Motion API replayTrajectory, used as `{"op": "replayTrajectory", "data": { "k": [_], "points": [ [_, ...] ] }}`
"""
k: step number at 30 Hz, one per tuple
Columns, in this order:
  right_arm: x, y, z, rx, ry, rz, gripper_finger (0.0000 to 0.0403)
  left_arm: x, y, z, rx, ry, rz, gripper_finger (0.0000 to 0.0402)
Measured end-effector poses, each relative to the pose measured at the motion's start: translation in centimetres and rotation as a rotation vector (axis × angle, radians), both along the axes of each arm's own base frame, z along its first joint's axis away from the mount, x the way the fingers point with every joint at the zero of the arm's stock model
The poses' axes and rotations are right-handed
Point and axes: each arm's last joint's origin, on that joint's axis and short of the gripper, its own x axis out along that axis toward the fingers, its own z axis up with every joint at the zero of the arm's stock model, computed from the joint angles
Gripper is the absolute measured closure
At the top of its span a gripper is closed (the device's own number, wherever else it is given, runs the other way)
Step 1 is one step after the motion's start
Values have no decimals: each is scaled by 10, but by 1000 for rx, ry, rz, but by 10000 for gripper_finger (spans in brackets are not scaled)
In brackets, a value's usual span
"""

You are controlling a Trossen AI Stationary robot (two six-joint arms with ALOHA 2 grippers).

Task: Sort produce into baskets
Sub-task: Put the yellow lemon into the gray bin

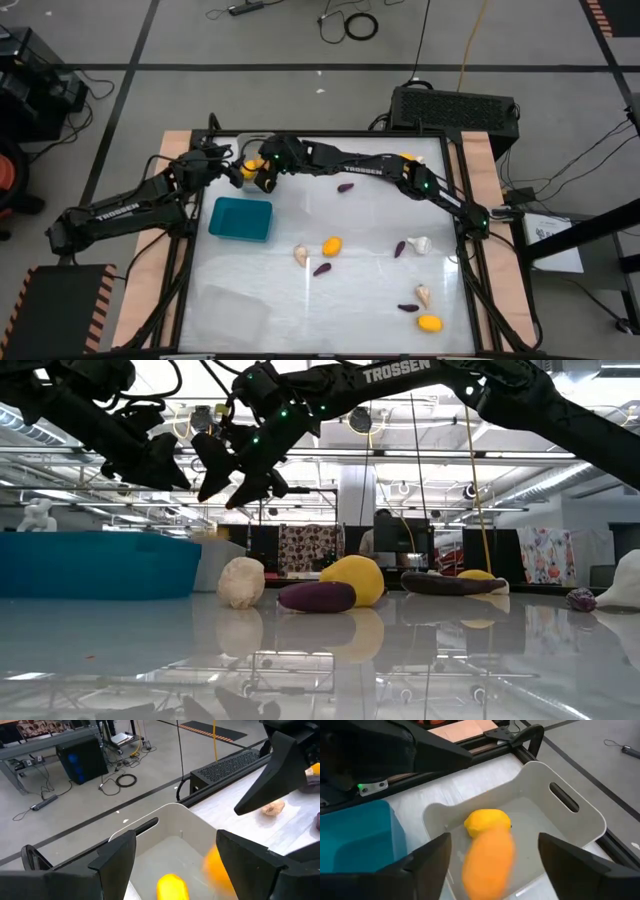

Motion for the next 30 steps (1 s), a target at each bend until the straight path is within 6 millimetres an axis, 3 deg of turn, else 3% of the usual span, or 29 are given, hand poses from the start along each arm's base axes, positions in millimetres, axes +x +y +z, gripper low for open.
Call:
{"op": "replayTrajectory", "data": {
  "k": [6, 9, 18, 23, 26, 30],
  "points": [
    [-6, 1, 3, -17, 61, 27, 71, 0, 0, 0, 0, 0, 1, 118],
    [-21, 5, 16, 2, 156, 31, 66, 0, 0, 0, 0, 0, 0, 118],
    [-100, 13, 71, 156, 519, -68, 79, 0, 0, 1, 6, -7, -1, 118],
    [-128, 23, 82, 259, 662, -161, 87, 0, 0, 1, 3, -8, 0, 118],
    [-131, 42, 79, 253, 750, -65, 89, 0, 0, 1, 3, -8, 0, 118],
    [-125, 74, 73, 236, 800, 212, 89, 0, 0, 1, 3, -8, -1, 118]
  ]
}}
